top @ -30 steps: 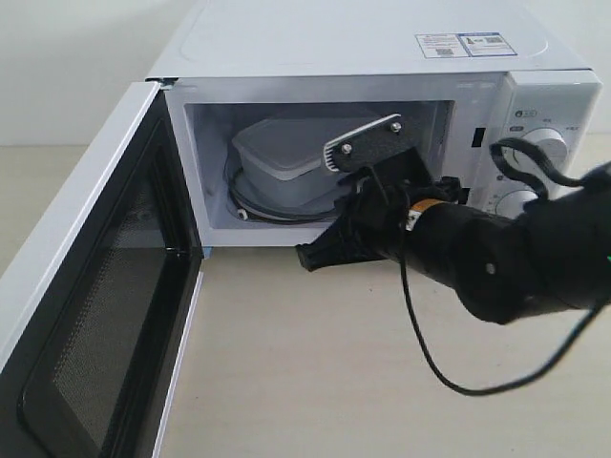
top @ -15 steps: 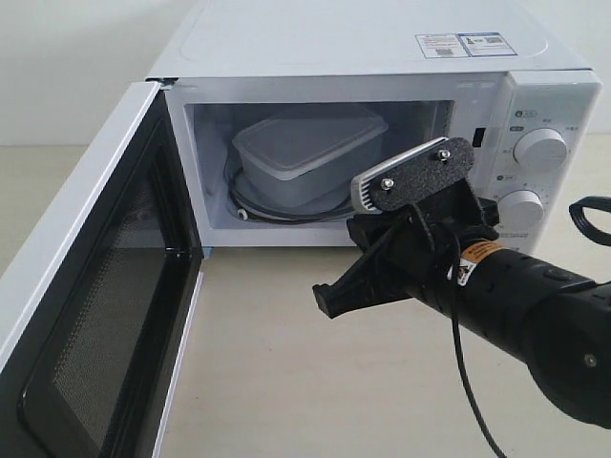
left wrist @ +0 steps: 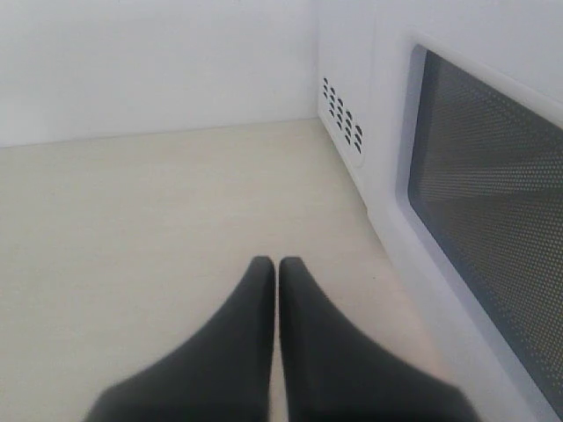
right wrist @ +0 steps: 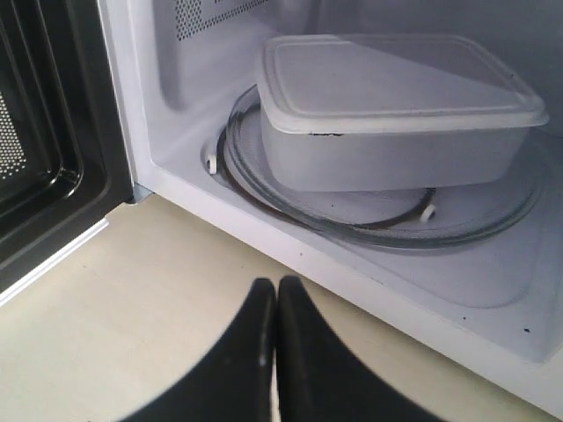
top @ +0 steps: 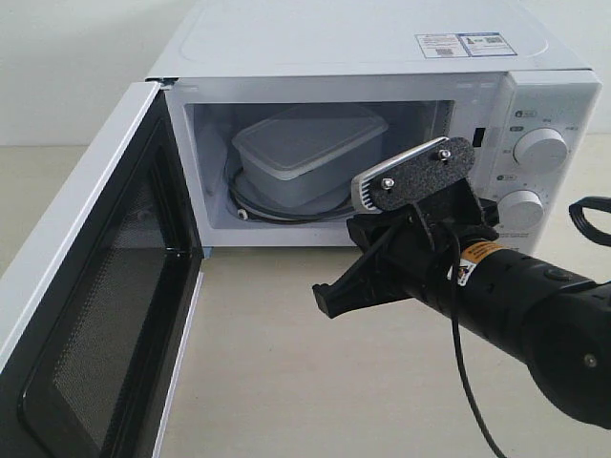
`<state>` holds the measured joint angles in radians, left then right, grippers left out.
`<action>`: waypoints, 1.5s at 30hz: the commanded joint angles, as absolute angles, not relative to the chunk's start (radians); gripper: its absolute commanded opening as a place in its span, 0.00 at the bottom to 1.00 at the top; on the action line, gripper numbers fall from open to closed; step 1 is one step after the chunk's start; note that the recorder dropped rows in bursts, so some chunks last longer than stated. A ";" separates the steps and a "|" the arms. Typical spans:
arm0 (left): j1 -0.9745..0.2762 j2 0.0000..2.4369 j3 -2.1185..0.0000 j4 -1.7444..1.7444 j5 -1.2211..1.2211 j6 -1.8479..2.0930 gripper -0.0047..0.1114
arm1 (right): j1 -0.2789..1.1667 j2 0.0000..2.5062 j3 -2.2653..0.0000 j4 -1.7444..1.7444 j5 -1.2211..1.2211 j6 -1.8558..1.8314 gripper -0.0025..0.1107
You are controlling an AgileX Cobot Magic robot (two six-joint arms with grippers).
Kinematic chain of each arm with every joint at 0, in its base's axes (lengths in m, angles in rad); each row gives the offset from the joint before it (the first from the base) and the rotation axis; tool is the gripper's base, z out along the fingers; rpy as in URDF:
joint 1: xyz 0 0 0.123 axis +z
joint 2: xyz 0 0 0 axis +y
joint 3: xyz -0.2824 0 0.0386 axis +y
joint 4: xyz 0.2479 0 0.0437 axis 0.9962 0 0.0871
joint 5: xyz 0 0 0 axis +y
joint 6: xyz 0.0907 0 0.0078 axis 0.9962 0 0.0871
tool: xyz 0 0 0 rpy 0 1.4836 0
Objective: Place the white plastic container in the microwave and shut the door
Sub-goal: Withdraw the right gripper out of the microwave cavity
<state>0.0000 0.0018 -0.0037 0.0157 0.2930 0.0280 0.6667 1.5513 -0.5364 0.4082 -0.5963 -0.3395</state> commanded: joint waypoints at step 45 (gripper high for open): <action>0.001 0.000 0.000 0.007 0.292 0.030 0.07 | 0.610 1.238 -0.521 0.411 -0.355 -0.459 0.02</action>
<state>0.0000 0.0018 -0.0037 0.0157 0.2930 0.0280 0.6494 1.2927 -0.5340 0.4082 -0.4100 -0.4896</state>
